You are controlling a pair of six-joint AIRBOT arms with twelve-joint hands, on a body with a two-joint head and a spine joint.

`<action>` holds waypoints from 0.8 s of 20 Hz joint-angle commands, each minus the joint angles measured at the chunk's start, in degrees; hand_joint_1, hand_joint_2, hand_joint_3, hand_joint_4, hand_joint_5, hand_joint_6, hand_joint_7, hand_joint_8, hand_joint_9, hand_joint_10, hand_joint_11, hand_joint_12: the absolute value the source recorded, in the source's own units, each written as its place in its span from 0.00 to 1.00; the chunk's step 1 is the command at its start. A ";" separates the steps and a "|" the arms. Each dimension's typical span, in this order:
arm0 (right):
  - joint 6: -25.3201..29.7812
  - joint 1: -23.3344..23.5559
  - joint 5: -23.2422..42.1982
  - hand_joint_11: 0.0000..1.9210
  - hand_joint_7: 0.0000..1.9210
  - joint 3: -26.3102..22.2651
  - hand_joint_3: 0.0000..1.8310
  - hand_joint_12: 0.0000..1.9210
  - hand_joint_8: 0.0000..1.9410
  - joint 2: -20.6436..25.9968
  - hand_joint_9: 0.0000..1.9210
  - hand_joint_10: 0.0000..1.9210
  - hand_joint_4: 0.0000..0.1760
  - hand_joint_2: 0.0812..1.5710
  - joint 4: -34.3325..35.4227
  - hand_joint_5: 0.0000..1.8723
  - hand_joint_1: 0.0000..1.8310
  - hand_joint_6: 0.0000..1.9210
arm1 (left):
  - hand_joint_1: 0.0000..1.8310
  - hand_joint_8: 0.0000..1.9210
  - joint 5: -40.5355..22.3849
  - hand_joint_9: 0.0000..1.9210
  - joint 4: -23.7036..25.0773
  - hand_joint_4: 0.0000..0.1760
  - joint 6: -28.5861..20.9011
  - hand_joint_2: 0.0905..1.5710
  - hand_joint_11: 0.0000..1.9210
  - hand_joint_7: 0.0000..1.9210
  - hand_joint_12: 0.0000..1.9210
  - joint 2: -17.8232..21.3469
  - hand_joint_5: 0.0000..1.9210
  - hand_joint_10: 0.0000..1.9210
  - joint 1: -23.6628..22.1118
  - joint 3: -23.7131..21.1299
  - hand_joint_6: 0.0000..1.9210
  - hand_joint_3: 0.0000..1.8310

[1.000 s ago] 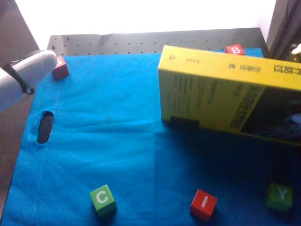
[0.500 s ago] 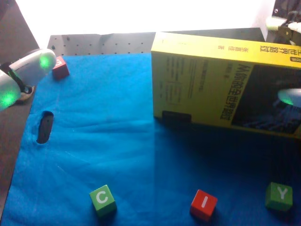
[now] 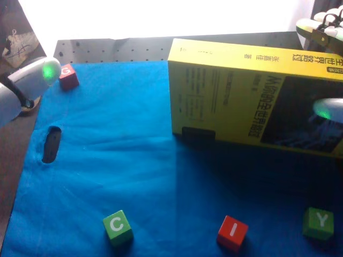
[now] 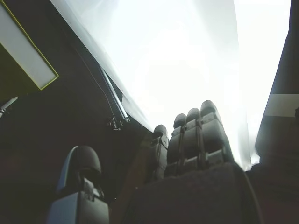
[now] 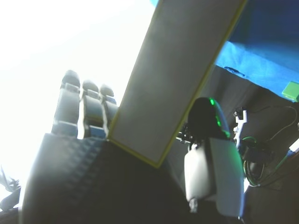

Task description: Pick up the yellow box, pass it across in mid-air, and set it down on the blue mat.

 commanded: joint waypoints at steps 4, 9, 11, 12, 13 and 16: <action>-0.13 0.39 10.51 0.00 0.00 -0.46 0.00 0.00 0.00 1.85 0.00 0.00 0.97 0.70 -0.17 0.00 0.12 0.00 | 0.16 0.00 -6.92 0.00 0.61 0.65 -0.02 0.75 0.00 0.00 0.00 -0.25 0.00 0.00 -0.13 -0.07 0.00 0.00; -0.13 0.36 17.61 0.00 0.00 -1.91 0.01 0.00 0.00 3.84 0.00 0.00 0.76 0.74 -0.23 0.00 0.10 0.00 | 0.16 0.00 -6.56 0.00 0.42 0.68 -0.04 0.77 0.00 0.00 0.00 -0.41 0.00 0.00 0.00 -0.07 0.00 0.00; -0.14 0.35 20.27 0.00 0.00 -2.58 0.00 0.00 0.00 4.95 0.00 0.00 0.67 0.73 -0.60 0.00 0.08 0.00 | 0.17 0.00 -6.59 0.00 0.42 0.70 -0.04 0.77 0.00 0.00 0.00 -0.41 0.00 0.00 0.00 -0.06 0.00 0.00; -0.14 0.34 22.07 0.00 0.00 -3.05 0.00 0.00 0.00 5.64 0.00 0.00 0.60 0.72 -0.90 0.00 0.10 0.00 | 0.17 0.00 -6.79 0.00 0.43 0.75 -0.04 0.77 0.00 0.00 0.00 -0.40 0.00 0.00 0.00 -0.06 0.00 0.00; -0.14 0.30 23.31 0.00 0.00 -3.35 0.00 0.00 0.00 5.94 0.00 0.00 0.62 0.73 -1.04 0.00 0.08 0.00 | 0.17 0.00 -7.00 0.00 0.45 0.80 -0.04 0.77 0.00 0.00 0.00 -0.40 0.00 0.00 0.00 -0.09 0.00 0.00; -0.14 -0.99 29.48 0.00 0.00 -4.69 0.01 0.00 0.00 6.81 0.00 0.00 0.30 0.76 -1.26 0.00 0.09 0.00 | 0.13 0.00 -7.96 0.00 0.78 0.74 -0.04 0.78 0.00 0.00 0.00 -0.32 0.00 0.00 0.02 -0.18 0.00 0.01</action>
